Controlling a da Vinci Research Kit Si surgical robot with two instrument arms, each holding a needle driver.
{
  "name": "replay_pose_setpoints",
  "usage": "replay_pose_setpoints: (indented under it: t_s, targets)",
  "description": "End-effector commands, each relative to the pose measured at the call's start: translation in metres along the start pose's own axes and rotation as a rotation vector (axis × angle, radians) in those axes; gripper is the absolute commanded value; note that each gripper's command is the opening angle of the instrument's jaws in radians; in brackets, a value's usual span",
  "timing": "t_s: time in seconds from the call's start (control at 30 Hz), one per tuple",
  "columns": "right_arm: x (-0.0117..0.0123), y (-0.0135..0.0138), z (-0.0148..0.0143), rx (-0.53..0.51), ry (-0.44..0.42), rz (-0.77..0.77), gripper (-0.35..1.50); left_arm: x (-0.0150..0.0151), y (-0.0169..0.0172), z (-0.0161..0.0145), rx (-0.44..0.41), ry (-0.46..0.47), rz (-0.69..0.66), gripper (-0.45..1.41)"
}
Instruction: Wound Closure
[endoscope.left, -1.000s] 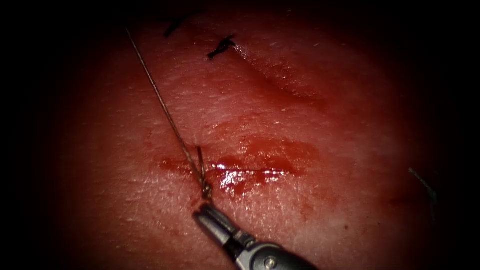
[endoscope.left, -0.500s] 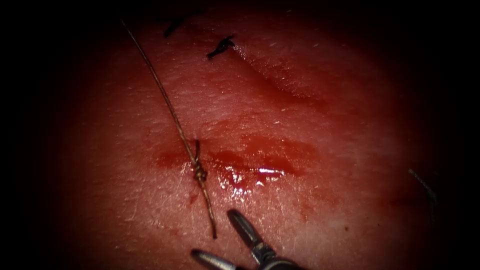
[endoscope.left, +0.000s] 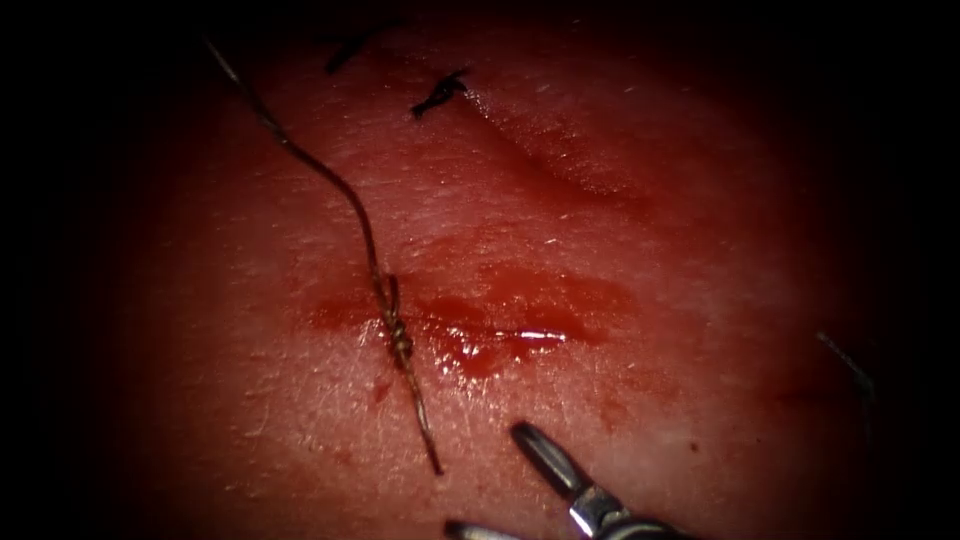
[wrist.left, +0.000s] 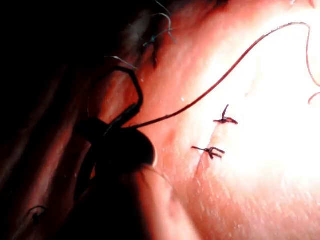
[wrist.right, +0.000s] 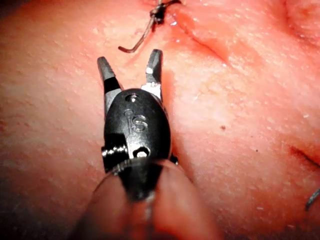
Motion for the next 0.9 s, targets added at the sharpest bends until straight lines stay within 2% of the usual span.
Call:
replay_pose_setpoints:
  t_s: [0.03,0.13,0.23,0.37,0.53,0.57,0.7,0.9]
  targets:
    - [0.0024,0.0016,0.0009,0.034,-0.072,-0.003,1.48,-0.0007,-0.0008,0.0006,0.012,-0.026,-0.038,-0.45]
    - [0.0037,0.0027,0.0015,0.035,-0.084,-0.006,1.48,-0.0015,-0.0016,0.0002,0.034,-0.054,-0.072,-0.45]
    - [0.0058,0.0045,0.0033,0.031,-0.087,-0.016,1.48,-0.0029,-0.0026,-0.0003,0.053,-0.074,-0.101,-0.45]
    - [0.007,0.0062,0.0077,0.03,-0.07,-0.031,1.48,-0.0046,-0.0031,-0.0007,0.064,-0.082,-0.118,-0.45]
    - [0.0055,0.0068,0.0126,0.048,-0.087,-0.051,1.48,-0.0056,-0.0034,-0.0013,0.072,-0.087,-0.127,-0.45]
    - [0.0046,0.0068,0.0143,0.054,-0.088,-0.063,1.48,-0.0056,-0.0035,-0.0015,0.074,-0.088,-0.126,-0.45]
    - [0.0035,0.0064,0.0166,0.075,-0.089,-0.075,1.48,-0.0055,-0.0035,-0.0019,0.078,-0.091,-0.125,-0.45]
    - [0.0033,0.0069,0.018,0.071,-0.087,-0.074,1.48,-0.0056,-0.0037,-0.0025,0.082,-0.093,-0.124,-0.45]
